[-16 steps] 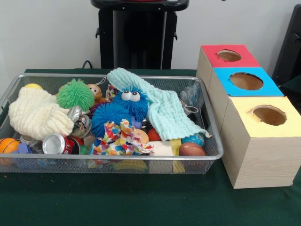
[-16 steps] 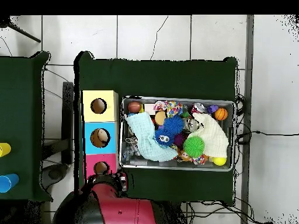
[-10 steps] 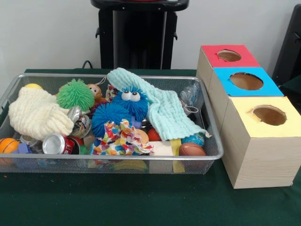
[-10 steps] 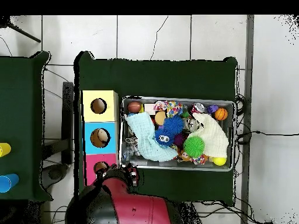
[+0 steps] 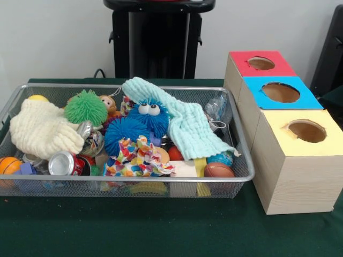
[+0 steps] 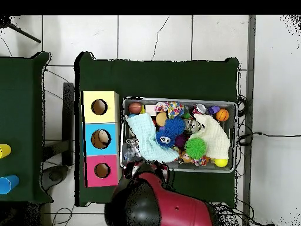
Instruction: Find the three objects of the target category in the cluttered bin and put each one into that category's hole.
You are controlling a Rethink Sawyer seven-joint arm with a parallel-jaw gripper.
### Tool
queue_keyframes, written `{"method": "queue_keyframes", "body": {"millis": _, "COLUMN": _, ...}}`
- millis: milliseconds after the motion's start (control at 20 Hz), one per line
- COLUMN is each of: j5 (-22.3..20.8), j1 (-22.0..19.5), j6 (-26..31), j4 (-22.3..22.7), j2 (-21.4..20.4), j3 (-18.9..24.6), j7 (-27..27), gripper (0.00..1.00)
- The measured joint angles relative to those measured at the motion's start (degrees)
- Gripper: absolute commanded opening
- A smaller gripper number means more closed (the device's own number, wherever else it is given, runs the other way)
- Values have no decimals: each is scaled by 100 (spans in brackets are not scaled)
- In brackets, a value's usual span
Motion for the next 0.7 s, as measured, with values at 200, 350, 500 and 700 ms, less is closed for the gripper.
{"method": "queue_keyframes", "body": {"millis": 200, "j5": -9, "j1": -300, "j6": 0, "j4": -11, "j2": 12, "j3": 53, "j7": 0, "gripper": 100}}
{"method": "queue_keyframes", "body": {"millis": 350, "j5": -19, "j1": -482, "j6": -1, "j4": -19, "j2": 57, "j3": 120, "j7": 0, "gripper": 100}}
{"method": "queue_keyframes", "body": {"millis": 500, "j5": -22, "j1": -667, "j6": -14, "j4": -20, "j2": 142, "j3": 195, "j7": 0, "gripper": 100}}
{"method": "queue_keyframes", "body": {"millis": 700, "j5": -29, "j1": -931, "j6": -201, "j4": -19, "j2": 349, "j3": 347, "j7": 0, "gripper": 100}}
